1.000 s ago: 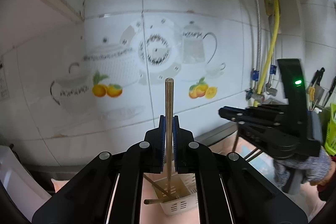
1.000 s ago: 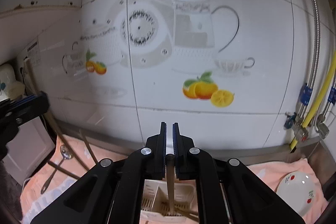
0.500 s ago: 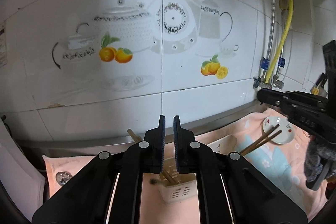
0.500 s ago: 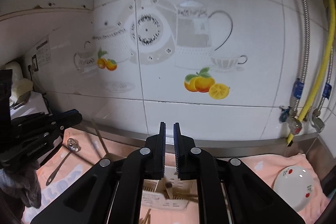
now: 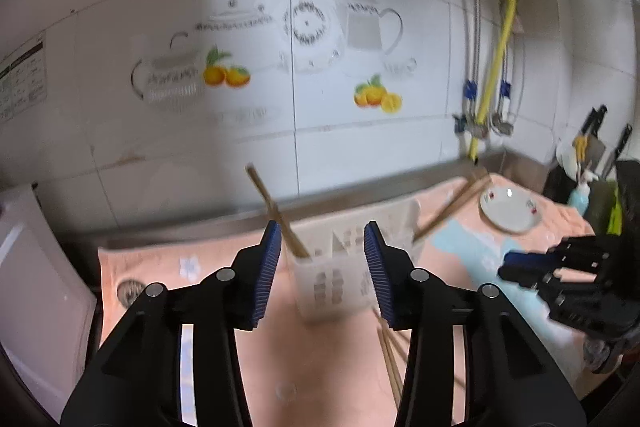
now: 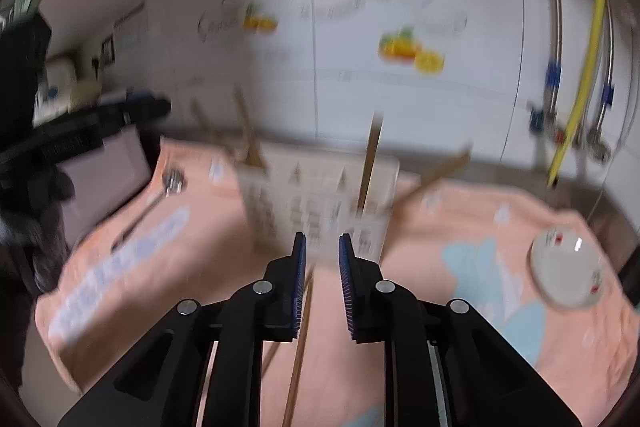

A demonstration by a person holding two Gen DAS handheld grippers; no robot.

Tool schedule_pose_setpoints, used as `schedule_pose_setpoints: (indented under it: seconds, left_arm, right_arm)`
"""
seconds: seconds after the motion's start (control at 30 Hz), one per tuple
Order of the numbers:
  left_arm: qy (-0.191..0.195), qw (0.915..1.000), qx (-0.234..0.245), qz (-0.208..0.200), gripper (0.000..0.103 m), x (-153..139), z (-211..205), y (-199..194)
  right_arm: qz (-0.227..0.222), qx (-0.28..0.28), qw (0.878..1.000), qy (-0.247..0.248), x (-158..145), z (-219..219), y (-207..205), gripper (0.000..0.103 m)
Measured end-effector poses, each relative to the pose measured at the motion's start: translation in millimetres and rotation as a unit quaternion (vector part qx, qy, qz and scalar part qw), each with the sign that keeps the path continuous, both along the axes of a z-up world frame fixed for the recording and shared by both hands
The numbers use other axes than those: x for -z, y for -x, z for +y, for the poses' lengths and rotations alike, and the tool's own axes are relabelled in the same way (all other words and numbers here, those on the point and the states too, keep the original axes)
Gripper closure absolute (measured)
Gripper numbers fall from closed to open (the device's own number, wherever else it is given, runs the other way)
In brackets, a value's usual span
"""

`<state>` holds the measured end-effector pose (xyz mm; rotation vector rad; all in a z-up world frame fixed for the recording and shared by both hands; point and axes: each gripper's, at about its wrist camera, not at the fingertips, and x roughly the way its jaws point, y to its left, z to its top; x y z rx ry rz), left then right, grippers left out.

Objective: Organize utensils
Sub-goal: 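Open the left tool to release the chopstick while the right tool opens too, then lower the left tool onto a wooden chopstick and close while the right tool grasps another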

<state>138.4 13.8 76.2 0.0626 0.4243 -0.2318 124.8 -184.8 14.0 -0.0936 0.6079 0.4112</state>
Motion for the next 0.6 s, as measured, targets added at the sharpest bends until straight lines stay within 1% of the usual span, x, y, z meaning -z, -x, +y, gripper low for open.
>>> schedule_pose_setpoints:
  seconds: [0.1,0.23,0.3,0.43,0.6]
  left_arm:
    - [-0.012,0.9996,0.0,0.023,0.059,22.3,-2.5,15.7]
    - [-0.023,0.9979,-0.004,0.061,0.059,56.0,-3.5,30.0]
    - [-0.021,0.9958,-0.004,0.088,0.059,76.4,-2.5,36.5]
    - [-0.028,0.9914,-0.011,0.127,0.059,108.1,-1.6,45.4]
    - [-0.008,0.9847,-0.018,0.173,0.059,141.0,3.4,54.7]
  right_arm:
    - [0.027,-0.004,1.0,0.014,31.0,6.0,13.9,0.086]
    - [0.046,-0.005,0.998,0.034,63.8,12.4,32.1,0.086]
    - [0.056,-0.004,0.998,0.04,74.6,14.0,37.5,0.086]
    - [0.089,-0.007,0.995,0.045,100.8,15.0,44.9,0.086]
    - [0.124,0.009,0.992,0.034,123.4,8.0,43.5,0.086]
